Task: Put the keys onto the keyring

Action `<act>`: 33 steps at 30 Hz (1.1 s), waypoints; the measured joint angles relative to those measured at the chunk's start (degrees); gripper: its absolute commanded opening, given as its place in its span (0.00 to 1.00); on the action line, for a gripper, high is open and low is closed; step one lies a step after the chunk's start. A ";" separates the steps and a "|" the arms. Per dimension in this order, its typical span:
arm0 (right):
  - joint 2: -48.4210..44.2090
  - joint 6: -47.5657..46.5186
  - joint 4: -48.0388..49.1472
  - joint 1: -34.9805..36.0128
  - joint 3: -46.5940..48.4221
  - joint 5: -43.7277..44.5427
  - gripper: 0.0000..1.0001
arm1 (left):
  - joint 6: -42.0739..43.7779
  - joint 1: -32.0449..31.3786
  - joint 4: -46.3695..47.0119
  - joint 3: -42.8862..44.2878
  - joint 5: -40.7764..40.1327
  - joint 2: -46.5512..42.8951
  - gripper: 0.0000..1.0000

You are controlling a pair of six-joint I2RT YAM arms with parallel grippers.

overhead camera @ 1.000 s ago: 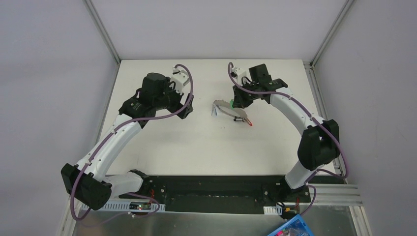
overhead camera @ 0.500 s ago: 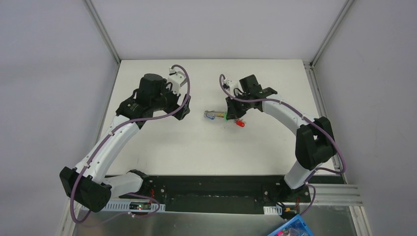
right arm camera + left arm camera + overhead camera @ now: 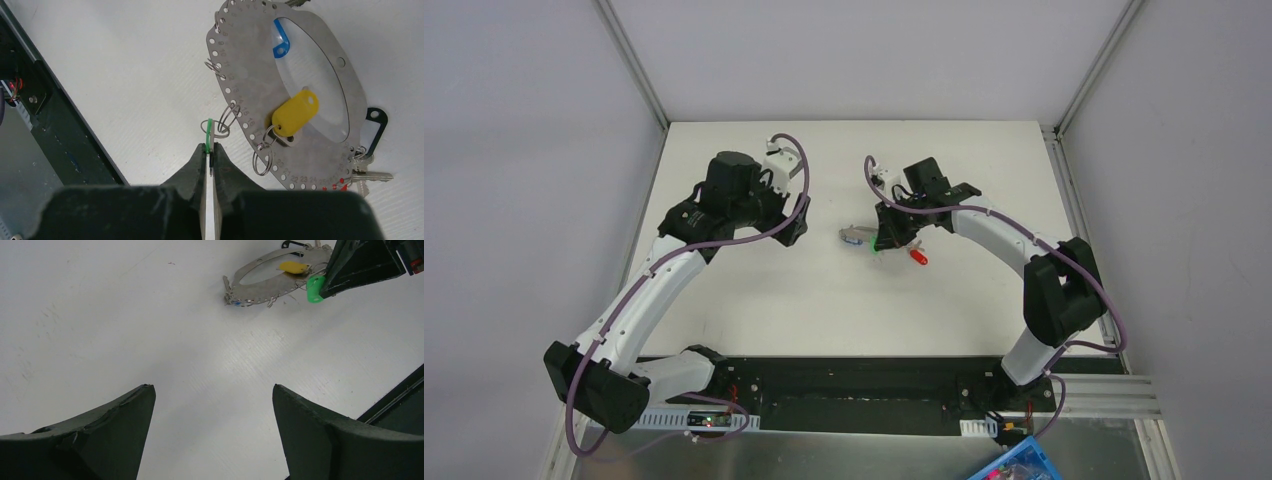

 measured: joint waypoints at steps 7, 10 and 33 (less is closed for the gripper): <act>0.09 0.37 0.00 0.24 0.02 -1.09 0.02 | 0.04 0.00 -0.94 0.00 -0.22 0.00 0.90; 0.26 0.39 0.17 0.83 0.02 -1.84 0.03 | 0.07 0.15 -1.53 0.00 -0.63 -0.09 0.90; 10.01 1.99 5.05 5.75 -7.13 -7.96 0.33 | 1.16 0.72 -2.67 0.00 -2.99 -2.38 0.90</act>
